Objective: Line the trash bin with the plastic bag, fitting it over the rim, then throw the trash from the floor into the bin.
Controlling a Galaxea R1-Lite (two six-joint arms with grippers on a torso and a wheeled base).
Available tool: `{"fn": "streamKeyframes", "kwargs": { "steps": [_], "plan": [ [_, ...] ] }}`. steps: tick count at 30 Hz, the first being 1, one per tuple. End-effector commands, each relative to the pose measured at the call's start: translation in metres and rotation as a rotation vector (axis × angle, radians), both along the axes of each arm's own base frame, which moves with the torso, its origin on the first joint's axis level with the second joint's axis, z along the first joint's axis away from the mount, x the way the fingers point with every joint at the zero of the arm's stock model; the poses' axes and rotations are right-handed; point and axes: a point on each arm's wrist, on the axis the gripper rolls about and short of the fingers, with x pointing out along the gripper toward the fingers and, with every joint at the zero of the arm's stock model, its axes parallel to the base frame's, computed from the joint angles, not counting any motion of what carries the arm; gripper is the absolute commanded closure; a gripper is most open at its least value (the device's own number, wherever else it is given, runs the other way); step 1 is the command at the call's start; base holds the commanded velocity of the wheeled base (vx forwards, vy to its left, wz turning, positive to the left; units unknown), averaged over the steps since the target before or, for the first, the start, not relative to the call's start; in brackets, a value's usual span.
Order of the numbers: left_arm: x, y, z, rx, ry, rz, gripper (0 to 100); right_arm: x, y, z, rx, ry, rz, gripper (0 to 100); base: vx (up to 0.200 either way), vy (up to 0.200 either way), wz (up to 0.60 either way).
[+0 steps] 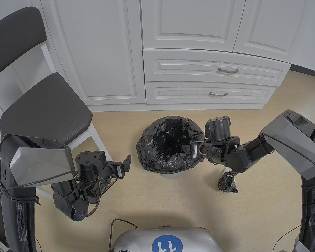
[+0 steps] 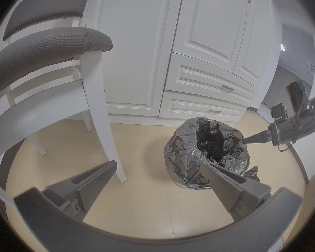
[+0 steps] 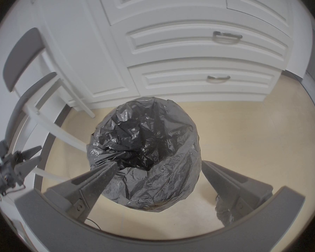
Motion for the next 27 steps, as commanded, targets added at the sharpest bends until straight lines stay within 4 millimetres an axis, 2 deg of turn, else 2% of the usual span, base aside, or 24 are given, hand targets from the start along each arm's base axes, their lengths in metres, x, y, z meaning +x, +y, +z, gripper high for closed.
{"fn": "streamKeyframes", "kwargs": {
  "steps": [1, 8, 13, 17, 18, 24, 27],
  "plan": [
    [0.000, 0.000, 0.001, -0.002, -0.003, 0.001, 0, 0.008, 0.019, -0.003, 0.013, 0.041, -0.049, 0, 0.000, 0.000, 0.00],
    [0.000, 0.000, 0.000, -0.001, -0.002, 0.001, 0, 0.012, 0.020, -0.009, -0.001, 0.050, -0.067, 0, 0.000, 0.000, 0.00],
    [0.000, 0.000, 0.000, -0.001, -0.002, 0.001, 0, 0.020, 0.016, -0.021, -0.045, 0.077, -0.111, 0, 0.000, 0.000, 0.00],
    [0.000, 0.000, 0.001, -0.002, -0.003, -0.001, 0, 0.020, 0.015, -0.022, -0.055, 0.098, -0.116, 0, 0.000, 0.000, 0.00],
    [0.000, 0.000, 0.001, -0.002, -0.003, 0.001, 0, 0.020, 0.014, -0.020, -0.055, 0.098, -0.116, 100, 0.000, 0.000, 0.00],
    [0.001, 0.000, 0.001, -0.003, -0.006, -0.001, 0, 0.015, 0.016, -0.014, -0.052, 0.094, -0.109, 100, 0.000, 0.000, 0.00],
    [0.001, 0.000, 0.001, -0.003, -0.006, 0.001, 0, 0.003, 0.012, 0.000, -0.061, 0.090, -0.098, 100, 0.000, 0.000, 0.00]
  ]
}}
